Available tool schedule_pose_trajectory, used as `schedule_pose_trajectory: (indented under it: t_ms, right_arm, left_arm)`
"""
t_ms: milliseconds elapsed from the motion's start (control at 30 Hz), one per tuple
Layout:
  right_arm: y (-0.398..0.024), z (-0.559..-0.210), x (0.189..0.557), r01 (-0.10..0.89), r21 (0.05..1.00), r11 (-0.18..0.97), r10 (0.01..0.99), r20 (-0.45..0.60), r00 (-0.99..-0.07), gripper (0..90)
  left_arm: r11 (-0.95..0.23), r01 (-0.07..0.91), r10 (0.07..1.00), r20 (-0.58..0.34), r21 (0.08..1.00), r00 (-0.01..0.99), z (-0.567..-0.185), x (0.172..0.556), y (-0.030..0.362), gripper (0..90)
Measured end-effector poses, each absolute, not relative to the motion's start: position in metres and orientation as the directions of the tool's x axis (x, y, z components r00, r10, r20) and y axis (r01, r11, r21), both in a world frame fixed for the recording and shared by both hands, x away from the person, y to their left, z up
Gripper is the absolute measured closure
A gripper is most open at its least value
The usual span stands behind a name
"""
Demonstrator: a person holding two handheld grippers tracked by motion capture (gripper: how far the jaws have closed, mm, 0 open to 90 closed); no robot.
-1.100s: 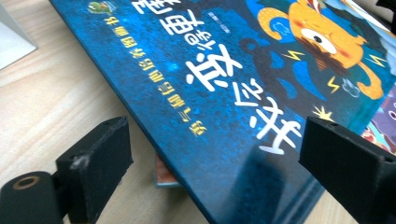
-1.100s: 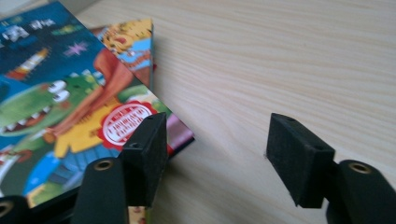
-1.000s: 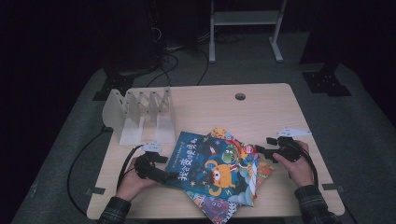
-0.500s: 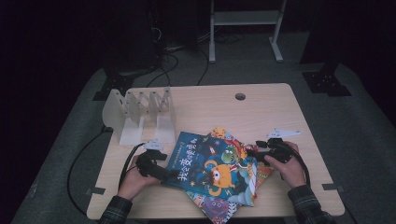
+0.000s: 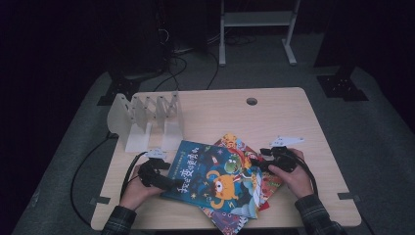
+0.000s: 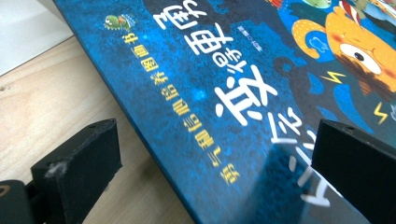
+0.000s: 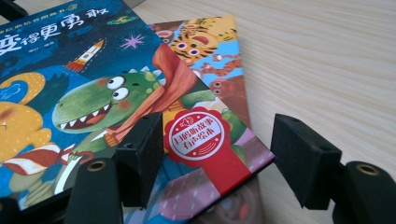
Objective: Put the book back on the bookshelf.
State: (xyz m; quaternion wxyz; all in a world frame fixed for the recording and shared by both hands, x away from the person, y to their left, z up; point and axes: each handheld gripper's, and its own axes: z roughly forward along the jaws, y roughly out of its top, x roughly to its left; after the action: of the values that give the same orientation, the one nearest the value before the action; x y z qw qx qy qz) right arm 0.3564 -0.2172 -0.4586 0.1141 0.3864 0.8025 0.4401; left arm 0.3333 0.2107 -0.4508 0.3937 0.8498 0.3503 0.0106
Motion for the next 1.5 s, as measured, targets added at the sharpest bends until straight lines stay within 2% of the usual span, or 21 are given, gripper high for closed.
schedule_pose_trajectory:
  t_ms: [367, 733, 767, 833, 967, 1067, 1267, 1500]
  right_arm:
    - [-0.199, -0.458, 0.353, 0.497, 0.796, 0.344, 0.688, 0.147, -0.711, 34.2]
    - [-0.189, -0.456, 0.350, 0.477, 0.796, 0.373, 0.666, 0.130, -0.735, 34.9]
    - [-0.192, -0.455, 0.348, 0.471, 0.798, 0.376, 0.669, 0.118, -0.734, 39.4]
    - [-0.195, -0.454, 0.346, 0.470, 0.799, 0.375, 0.673, 0.114, -0.731, 42.0]
    - [-0.210, -0.449, 0.335, 0.477, 0.799, 0.366, 0.678, 0.122, -0.725, 61.9]
    - [-0.217, -0.449, 0.322, 0.483, 0.786, 0.386, 0.653, 0.137, -0.745, 73.4]
    - [-0.216, -0.452, 0.300, 0.475, 0.766, 0.433, 0.586, 0.161, -0.794, 82.7]
    - [-0.207, -0.449, 0.288, 0.449, 0.767, 0.459, 0.544, 0.157, -0.824, 84.8]
  left_arm:
    - [-0.445, 0.606, 0.623, -0.258, 0.660, 0.738, -0.453, 0.333, 0.220, 0.0]
    - [-0.413, 0.633, 0.619, -0.308, 0.655, 0.722, -0.458, 0.332, 0.233, 0.0]
    - [-0.410, 0.635, 0.619, -0.311, 0.655, 0.721, -0.458, 0.332, 0.233, 0.0]
    - [-0.409, 0.635, 0.617, -0.314, 0.655, 0.721, -0.459, 0.332, 0.234, 0.0]
    - [-0.409, 0.638, 0.611, -0.323, 0.653, 0.723, -0.460, 0.332, 0.234, 0.0]
    - [-0.409, 0.642, 0.606, -0.333, 0.648, 0.722, -0.460, 0.333, 0.235, 0.0]
    - [-0.406, 0.645, 0.601, -0.343, 0.648, 0.722, -0.462, 0.334, 0.235, 0.0]
    - [-0.413, 0.647, 0.578, -0.365, 0.641, 0.730, -0.464, 0.334, 0.233, 0.0]
